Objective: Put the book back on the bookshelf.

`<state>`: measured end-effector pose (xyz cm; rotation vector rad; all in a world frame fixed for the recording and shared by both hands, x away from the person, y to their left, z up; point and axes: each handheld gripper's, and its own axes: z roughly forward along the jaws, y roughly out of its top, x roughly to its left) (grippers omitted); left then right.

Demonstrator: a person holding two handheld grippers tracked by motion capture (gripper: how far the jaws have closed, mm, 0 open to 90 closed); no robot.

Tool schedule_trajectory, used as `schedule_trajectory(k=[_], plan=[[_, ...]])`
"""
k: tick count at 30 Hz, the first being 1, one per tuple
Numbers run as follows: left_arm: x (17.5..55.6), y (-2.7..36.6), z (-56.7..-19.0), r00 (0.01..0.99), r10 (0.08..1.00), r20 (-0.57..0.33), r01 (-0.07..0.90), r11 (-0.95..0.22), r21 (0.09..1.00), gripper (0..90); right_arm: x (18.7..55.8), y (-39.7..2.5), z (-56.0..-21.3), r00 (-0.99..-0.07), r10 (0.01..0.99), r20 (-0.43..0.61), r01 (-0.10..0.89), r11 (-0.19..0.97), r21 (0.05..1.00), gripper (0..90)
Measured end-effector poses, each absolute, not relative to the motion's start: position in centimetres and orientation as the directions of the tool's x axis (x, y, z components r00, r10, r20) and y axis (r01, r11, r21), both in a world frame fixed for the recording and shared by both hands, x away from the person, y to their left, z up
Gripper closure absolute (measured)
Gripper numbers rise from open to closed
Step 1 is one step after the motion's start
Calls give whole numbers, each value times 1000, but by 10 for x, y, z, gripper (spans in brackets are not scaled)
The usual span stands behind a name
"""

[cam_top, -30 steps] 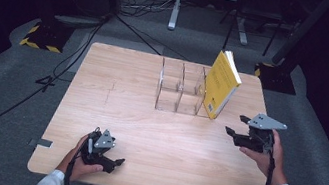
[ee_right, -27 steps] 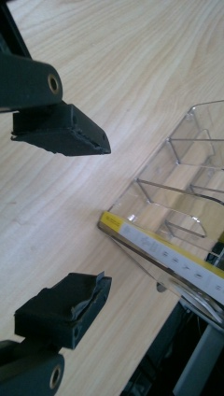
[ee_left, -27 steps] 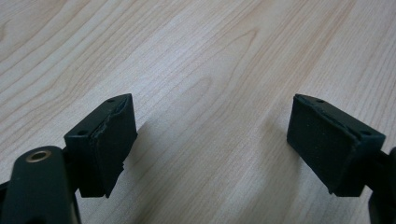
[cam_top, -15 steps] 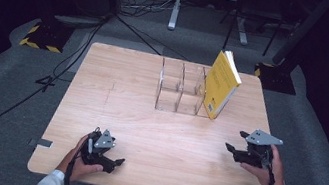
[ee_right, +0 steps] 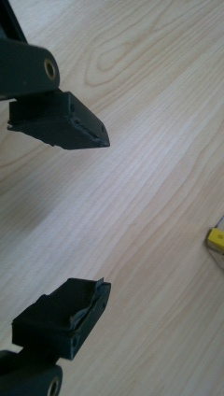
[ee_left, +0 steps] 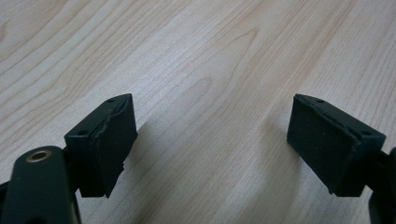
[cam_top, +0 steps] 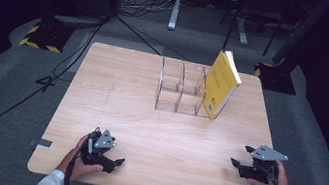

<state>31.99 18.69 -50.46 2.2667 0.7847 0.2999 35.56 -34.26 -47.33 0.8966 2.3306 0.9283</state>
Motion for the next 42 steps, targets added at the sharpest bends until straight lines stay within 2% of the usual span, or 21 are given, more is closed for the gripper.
schedule_trajectory(k=[11,15,18,22,42], plan=[[320,187,-505,789,615,-11,450,-565,692,165,338,-377,-493,-634,766,-107,469,491,734,264],[320,187,-505,789,615,-11,450,-565,691,165,333,-383,-497,-621,774,-127,476,500,724,266],[320,187,-505,785,619,-9,452,-564,692,165,330,-392,-503,-610,791,-47,502,432,749,256],[320,187,-505,786,619,-8,451,-564,692,164,332,-395,-504,-603,798,-13,524,408,747,239],[320,187,-505,785,620,-8,452,-564,691,162,332,-395,-504,-593,805,-6,534,399,745,229]])
